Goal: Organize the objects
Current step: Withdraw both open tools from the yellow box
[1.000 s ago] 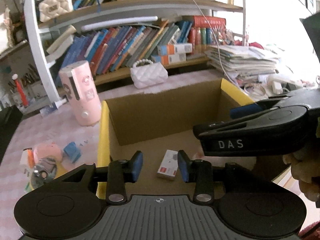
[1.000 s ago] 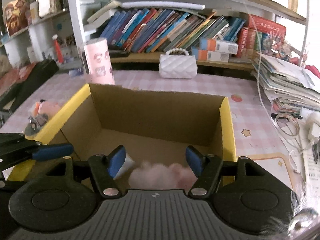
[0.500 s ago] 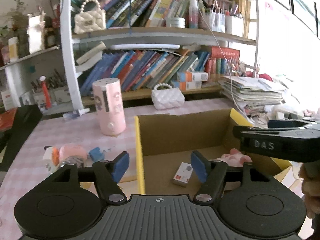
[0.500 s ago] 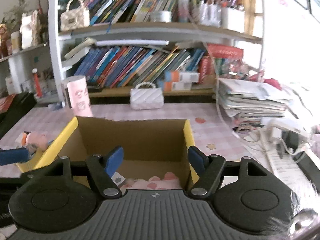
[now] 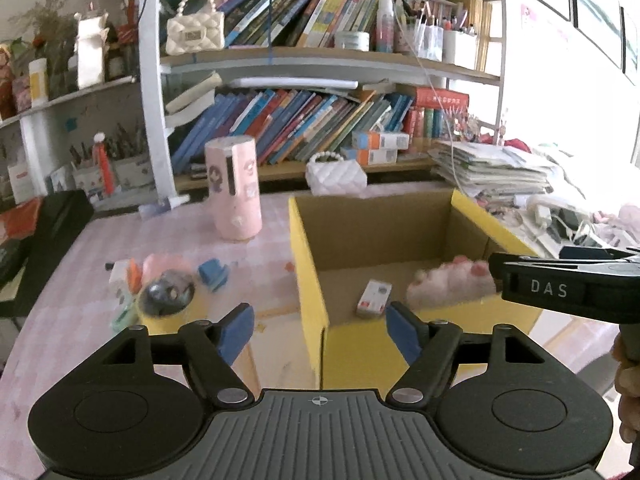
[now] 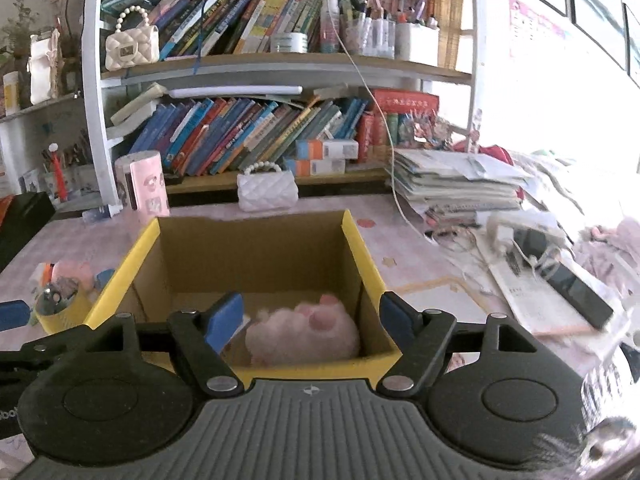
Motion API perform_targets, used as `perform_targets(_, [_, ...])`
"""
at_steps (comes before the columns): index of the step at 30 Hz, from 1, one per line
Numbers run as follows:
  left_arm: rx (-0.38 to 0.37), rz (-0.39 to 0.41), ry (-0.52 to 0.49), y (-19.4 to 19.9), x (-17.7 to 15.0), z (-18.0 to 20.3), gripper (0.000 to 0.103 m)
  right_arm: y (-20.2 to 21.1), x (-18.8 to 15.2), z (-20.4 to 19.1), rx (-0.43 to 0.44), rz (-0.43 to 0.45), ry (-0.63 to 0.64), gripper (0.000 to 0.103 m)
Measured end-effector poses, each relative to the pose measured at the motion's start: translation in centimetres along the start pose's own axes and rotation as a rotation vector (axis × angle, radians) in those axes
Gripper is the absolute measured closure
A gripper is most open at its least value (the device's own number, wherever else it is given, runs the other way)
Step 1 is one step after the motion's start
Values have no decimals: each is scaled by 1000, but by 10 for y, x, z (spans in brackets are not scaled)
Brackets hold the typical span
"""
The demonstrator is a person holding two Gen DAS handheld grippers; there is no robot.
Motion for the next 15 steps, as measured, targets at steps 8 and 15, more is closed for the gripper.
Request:
perform_targets(8, [4,-70,7,30,-31,-21,27,36,-40,-23,-11,-103,-25,28])
perform_targets(15, [10,-113,15,55,-53,-39,27,64,-65,-51,24,-146,-18,26])
Point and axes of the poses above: each gripper's, at about its wrist camera, not at the fingertips, and y roughly against the way its jaws point, z to its right, x to its top, the point moved 9 cm from there along -y, roughly the way its jaws point, and after that the axes turned 10 degrees about z, right-handed, at the moved point
